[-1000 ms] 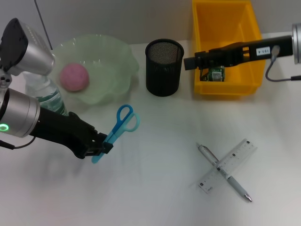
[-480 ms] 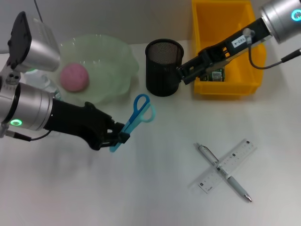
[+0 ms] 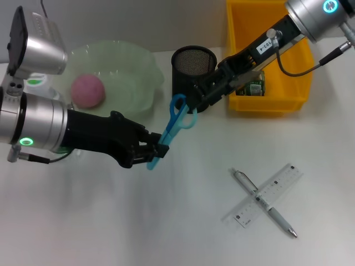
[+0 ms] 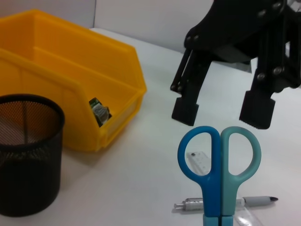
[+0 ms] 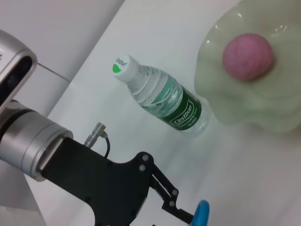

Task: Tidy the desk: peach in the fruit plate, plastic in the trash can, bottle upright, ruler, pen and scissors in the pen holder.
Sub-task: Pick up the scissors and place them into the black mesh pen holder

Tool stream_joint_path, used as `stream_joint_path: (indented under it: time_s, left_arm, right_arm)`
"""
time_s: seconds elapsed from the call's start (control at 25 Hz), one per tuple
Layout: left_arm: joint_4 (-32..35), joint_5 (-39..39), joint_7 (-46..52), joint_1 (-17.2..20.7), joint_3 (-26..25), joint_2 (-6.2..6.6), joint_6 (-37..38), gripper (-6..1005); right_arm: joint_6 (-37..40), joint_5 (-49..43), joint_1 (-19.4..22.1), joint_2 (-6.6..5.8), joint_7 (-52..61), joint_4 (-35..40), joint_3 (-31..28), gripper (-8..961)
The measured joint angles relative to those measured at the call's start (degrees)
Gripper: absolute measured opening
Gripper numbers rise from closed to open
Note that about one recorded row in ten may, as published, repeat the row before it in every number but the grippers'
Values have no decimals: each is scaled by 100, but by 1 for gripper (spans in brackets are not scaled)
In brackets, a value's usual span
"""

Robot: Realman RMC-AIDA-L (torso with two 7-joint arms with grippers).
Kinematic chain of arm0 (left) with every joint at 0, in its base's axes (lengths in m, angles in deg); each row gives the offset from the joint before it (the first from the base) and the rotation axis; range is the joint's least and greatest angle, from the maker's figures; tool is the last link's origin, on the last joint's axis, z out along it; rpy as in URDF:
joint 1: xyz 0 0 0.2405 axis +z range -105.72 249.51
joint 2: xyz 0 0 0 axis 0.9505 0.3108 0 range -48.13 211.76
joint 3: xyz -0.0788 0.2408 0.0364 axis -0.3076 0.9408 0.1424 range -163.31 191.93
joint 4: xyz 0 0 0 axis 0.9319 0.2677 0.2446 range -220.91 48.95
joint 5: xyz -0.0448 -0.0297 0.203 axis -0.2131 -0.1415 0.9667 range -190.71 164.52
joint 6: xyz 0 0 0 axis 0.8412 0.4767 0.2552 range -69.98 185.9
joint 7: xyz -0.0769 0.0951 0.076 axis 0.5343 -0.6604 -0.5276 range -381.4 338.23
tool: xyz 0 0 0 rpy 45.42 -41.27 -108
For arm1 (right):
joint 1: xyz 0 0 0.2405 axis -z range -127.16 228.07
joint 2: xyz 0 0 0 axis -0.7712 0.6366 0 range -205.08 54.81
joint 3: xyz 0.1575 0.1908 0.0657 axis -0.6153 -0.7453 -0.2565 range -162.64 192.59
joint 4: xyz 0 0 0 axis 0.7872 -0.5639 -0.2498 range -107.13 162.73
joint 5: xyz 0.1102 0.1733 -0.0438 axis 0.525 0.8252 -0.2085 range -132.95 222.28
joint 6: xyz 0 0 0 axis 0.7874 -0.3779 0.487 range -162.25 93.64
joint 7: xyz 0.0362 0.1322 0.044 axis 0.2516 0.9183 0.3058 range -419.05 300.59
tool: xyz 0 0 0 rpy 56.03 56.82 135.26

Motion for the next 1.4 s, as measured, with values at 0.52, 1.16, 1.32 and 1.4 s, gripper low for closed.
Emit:
stream_joint_path:
  time_s: [0.52, 1.16, 1.32, 1.4]
  left_arm:
    - [-352, -698, -276, 280, 658, -16, -764, 207]
    - [-243, -739, -364, 442, 822, -16, -1102, 206]
    - [-234, -740, -365, 451, 871, -19, -1161, 206]
    - [-208, -747, -371, 470, 1083, -8, -1360, 206]
  right_arm:
    - [-6, -250, -375, 184, 311, -19, 380, 811]
    - [-344, -498, -434, 360, 648, 27, 581, 810]
    - [-371, -531, -445, 390, 716, 38, 581, 810]
    - [-390, -553, -451, 400, 737, 47, 581, 810]
